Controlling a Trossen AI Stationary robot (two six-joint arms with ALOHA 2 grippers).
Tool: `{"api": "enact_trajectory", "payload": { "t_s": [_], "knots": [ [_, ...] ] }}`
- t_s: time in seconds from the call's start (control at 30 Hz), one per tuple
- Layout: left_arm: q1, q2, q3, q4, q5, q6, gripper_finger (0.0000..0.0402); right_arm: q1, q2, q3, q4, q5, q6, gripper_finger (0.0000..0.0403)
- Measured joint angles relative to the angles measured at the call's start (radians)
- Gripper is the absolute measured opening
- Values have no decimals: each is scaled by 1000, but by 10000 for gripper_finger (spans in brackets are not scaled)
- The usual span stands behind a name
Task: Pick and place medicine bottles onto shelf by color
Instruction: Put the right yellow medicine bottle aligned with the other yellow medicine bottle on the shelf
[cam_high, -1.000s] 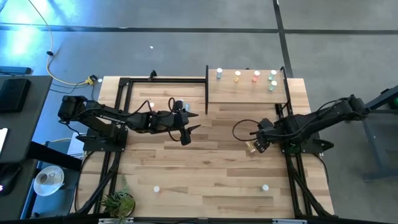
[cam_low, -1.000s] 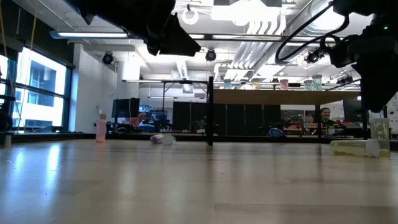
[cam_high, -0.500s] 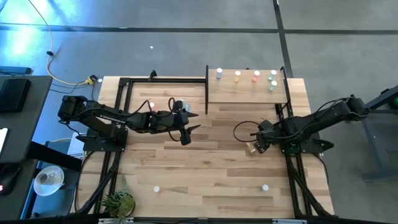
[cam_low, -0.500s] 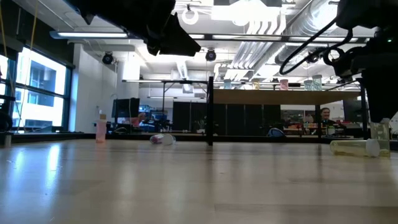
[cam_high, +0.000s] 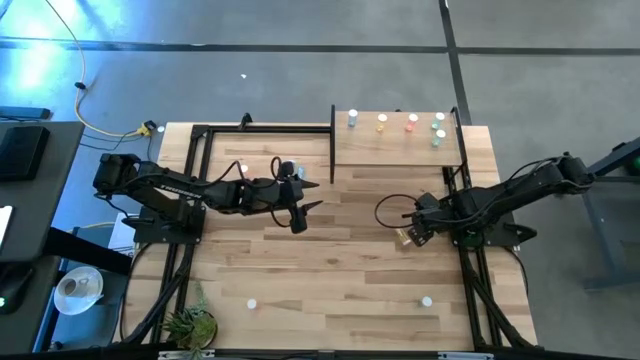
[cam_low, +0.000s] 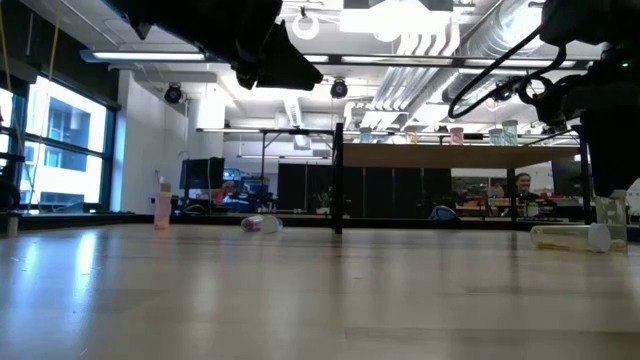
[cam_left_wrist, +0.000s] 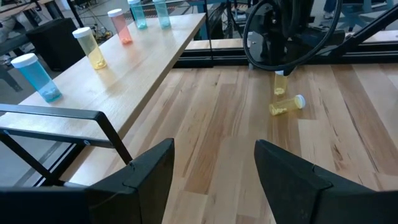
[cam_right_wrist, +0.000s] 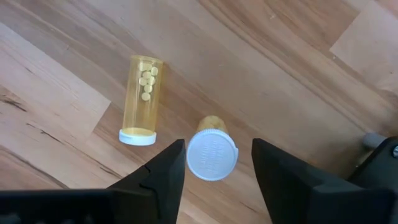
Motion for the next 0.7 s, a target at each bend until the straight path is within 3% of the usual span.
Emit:
{"api": "enact_trajectory", "payload": {
  "t_s": [0.43,0.7],
  "knots": [
    [0,0,0,0,0,0,213,0,0,0,0,-21,14,114],
    [0,0,0,0,0,0,213,0,-1,1,0,-21,11,105]
  ]
}}
